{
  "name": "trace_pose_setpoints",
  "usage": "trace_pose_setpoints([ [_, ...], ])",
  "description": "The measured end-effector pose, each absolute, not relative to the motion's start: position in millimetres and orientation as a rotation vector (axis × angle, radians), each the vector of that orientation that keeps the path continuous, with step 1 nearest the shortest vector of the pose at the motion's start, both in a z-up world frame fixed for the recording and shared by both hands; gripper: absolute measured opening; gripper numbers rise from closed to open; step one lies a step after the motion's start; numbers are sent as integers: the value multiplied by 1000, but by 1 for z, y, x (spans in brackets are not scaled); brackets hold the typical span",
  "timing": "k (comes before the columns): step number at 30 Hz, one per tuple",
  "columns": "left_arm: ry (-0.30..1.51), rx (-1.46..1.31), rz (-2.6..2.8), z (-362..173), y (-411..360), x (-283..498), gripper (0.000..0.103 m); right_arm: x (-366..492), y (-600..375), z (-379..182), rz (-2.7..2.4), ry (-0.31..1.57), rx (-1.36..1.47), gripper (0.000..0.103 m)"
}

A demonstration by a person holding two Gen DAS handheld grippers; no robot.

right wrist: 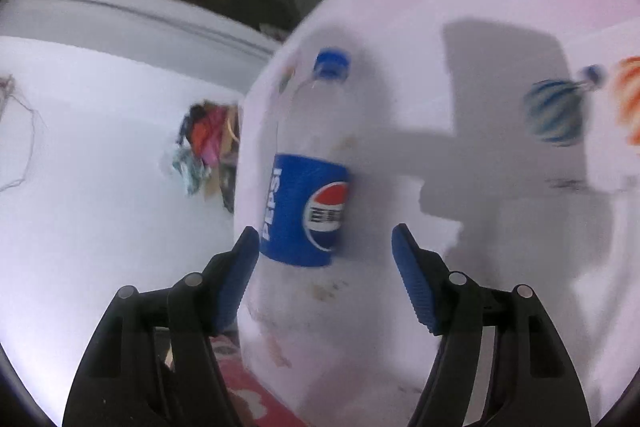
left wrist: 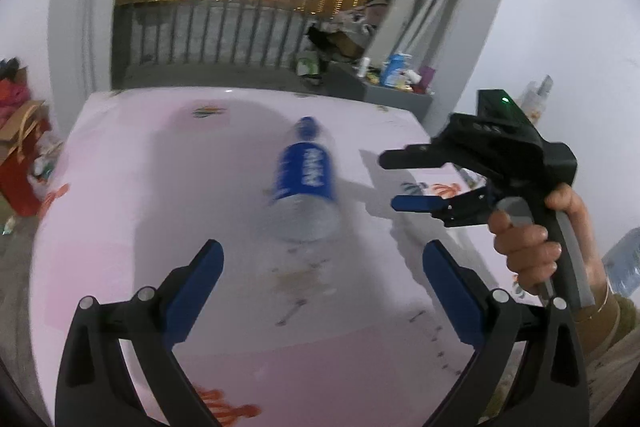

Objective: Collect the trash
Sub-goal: 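Move the right tool to the Pepsi bottle and grasp it around the label, then lift the Pepsi bottle with the right tool while the left tool approaches the white tissue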

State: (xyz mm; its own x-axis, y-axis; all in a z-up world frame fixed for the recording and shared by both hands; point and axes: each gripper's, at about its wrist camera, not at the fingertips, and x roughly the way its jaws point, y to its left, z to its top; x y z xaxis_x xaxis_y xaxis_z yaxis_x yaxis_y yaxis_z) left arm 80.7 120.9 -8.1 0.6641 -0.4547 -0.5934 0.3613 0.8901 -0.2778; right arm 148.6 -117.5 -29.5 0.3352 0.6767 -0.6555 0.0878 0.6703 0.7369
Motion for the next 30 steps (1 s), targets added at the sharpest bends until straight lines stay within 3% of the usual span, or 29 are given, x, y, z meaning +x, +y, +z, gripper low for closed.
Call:
trace_pose_setpoints([
  [8,797,-250,-291,-24,164,122,98,172,-86,-52,396,1237,786,66],
  [15,970,-642,-425,-58,196,188,97,181,-86,-59,416,1257,957,65],
  [19,1051,-802,-551,-73,189,202,95,185,-84,-64,465,1263,1046,56],
  [30,1138,-975,-760,-66,158,199,91,168,-103,-66,601,1259,1221,55],
])
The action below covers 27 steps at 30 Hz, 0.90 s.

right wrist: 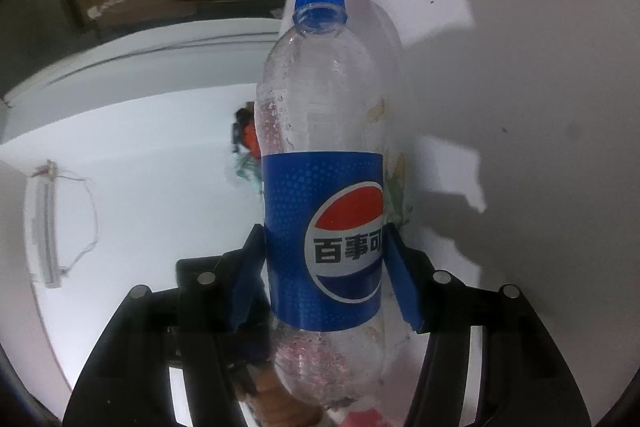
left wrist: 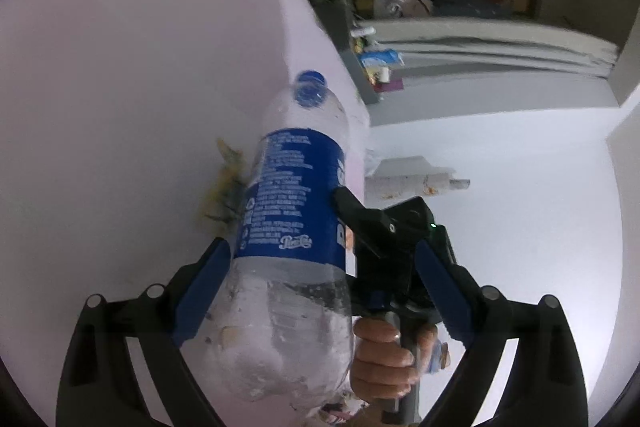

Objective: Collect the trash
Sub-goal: 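Lift the Pepsi bottle with the right tool while the left tool approaches the white tissue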

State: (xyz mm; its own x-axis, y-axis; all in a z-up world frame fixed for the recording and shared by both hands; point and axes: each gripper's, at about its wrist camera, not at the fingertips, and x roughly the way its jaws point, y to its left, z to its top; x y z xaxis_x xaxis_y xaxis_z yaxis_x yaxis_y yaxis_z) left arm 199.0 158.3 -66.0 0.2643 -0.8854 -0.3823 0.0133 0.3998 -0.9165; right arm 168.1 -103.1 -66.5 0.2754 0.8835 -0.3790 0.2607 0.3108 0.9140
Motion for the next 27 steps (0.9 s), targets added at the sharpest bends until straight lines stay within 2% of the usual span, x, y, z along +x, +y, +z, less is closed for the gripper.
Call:
trace_pose_setpoints([
  [9,1121,-872,-891,-19,104,177,91,143,-153,-52,710,1148,1376,55],
  [19,1163,-695,-1078,11,-18,154,91,97,-244,-24,669,975,1331,55],
  [24,1201,-543,-986,-6,-43,144,91,74,-271,-32,541,1037,1202,55],
  [27,1209,-403,-855,-22,-39,137,91,74,-254,-43,458,1119,1079,55],
])
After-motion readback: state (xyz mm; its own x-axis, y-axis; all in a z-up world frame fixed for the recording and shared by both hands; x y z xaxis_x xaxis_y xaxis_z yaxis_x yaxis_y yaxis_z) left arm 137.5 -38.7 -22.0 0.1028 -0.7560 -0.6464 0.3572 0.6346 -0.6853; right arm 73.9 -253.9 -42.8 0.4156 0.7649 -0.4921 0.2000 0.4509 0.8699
